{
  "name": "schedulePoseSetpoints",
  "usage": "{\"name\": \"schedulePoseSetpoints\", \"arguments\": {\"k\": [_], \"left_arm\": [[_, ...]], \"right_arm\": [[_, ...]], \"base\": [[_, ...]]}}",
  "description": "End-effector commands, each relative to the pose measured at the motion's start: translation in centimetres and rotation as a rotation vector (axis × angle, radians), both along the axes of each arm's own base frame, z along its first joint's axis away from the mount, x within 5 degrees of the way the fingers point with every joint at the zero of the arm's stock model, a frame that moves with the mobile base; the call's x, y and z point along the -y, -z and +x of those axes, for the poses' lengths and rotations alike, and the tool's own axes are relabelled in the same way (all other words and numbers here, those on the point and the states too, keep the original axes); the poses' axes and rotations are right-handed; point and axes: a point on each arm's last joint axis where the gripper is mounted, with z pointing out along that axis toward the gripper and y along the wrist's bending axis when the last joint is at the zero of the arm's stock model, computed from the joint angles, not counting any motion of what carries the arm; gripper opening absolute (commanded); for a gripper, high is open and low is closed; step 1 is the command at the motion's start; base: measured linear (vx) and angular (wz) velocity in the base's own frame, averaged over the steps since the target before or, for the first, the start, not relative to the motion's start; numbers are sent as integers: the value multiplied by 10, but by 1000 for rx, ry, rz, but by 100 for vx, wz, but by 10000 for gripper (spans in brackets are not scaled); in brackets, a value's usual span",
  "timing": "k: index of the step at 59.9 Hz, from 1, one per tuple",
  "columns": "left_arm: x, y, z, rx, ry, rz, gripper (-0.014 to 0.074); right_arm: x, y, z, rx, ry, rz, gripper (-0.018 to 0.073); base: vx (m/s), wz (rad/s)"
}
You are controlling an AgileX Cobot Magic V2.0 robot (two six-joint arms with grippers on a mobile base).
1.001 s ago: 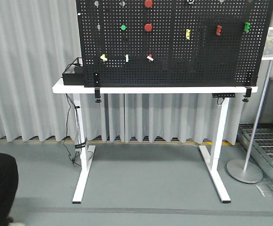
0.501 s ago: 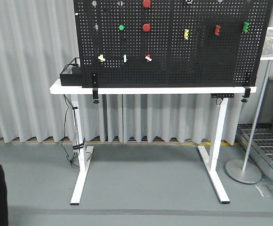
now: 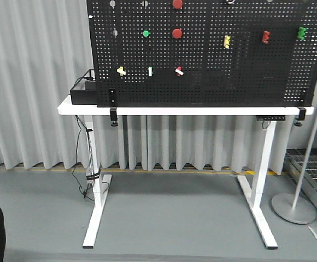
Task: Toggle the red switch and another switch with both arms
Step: 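Drive the base forward toward the black pegboard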
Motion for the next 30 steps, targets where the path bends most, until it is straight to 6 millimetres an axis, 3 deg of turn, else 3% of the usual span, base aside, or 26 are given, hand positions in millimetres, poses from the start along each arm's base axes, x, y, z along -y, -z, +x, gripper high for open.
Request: {"name": "schedulePoseSetpoints", "arguments": {"k": [1, 30], "left_arm": [[0, -2, 0, 77, -7, -9, 2], [0, -2, 0, 77, -7, -9, 2]], "right_arm": [[-1, -6, 1, 84, -9, -12, -6], [-1, -6, 1, 84, -9, -12, -6]], "base": [[19, 6], [28, -4]]}}
